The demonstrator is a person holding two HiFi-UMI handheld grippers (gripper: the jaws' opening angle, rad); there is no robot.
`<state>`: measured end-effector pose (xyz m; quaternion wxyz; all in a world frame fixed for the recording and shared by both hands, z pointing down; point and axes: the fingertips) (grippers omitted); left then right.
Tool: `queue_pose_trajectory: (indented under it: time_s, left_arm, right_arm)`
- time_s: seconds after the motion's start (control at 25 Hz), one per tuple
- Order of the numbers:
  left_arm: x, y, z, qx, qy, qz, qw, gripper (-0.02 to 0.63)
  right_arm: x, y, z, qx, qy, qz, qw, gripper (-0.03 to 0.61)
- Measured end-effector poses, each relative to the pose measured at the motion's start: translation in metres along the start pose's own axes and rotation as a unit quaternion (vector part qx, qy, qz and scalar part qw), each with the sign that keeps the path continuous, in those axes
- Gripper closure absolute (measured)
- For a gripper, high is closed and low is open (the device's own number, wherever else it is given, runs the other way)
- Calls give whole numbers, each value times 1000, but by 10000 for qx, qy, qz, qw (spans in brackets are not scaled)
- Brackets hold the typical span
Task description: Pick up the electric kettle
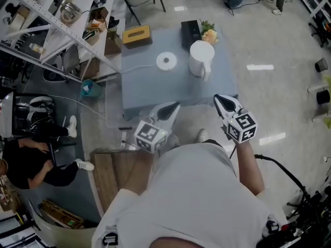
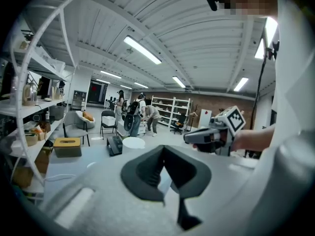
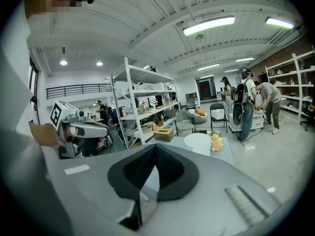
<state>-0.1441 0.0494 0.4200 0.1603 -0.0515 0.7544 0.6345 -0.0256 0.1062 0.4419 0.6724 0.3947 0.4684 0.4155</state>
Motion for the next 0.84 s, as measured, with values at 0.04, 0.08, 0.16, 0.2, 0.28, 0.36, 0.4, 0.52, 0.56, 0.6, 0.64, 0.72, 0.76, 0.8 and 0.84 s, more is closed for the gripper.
queue_pose_trajectory:
  time_s: [0.04,0.08,0.16,0.2,0.28,0.36,0.4,0.52,0.56,0.6,0.64,0.72,0.76,0.8,0.84]
  left_arm:
    - [0,0,0,-13,21,-7,10000,611]
    - [-1,-1,1,-19,44,-10,10000,611]
    - [-2,-1,3,-23,88,-7,10000,611]
    - [-2,-1,3,-23,107,-5,9999,611]
    - [-3,-2,3,-22,130,4,9999,611]
    - [-3,-3,2,-11,135,17,9999,611]
    - [-3,-4,1,-7,137,24,9999,611]
    - [-5,-6,-4,-3,155,42,9999,611]
    - [-5,-6,-5,-3,163,45,9999,611]
    - [-4,-6,-6,-4,167,47,9998,611]
    - [-4,-5,-7,-4,169,47,9998,611]
    - [-5,-5,-7,-1,172,46,9998,611]
    - [-5,-4,-7,0,175,46,9998,611]
    - [-5,-4,-6,2,179,45,9998,611]
    - [-5,-4,-6,4,182,45,9998,611]
  right_arm:
    - [-1,-1,-1,11,-6,17,10000,577]
    - [-1,-2,-1,17,-6,33,10000,577]
    - [-2,-3,-1,8,8,55,10000,577]
    - [-2,-3,-2,-1,19,61,10000,577]
    - [-2,-3,-2,-21,39,70,10000,577]
    - [-2,-3,-3,-38,53,86,9999,577]
    - [-3,-4,-2,-42,58,91,9999,577]
    - [-6,-5,-2,-48,79,77,9999,577]
    - [-7,-4,-2,-47,84,70,9999,577]
    - [-8,-4,-2,-44,85,66,9999,577]
    - [-9,-4,-3,-38,83,67,9999,577]
    - [-10,-4,-4,-28,78,69,9999,577]
    - [-10,-3,-4,-26,77,68,9999,577]
    - [-10,-3,-5,-24,75,67,9999,577]
    - [-10,-3,-5,-23,73,66,9999,577]
Point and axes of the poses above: the fingertips, and each gripper's own axes: x backward along the fingers, z to its right, y out of its underside, and after that the axes turned 6 degrees about -y, right-handed
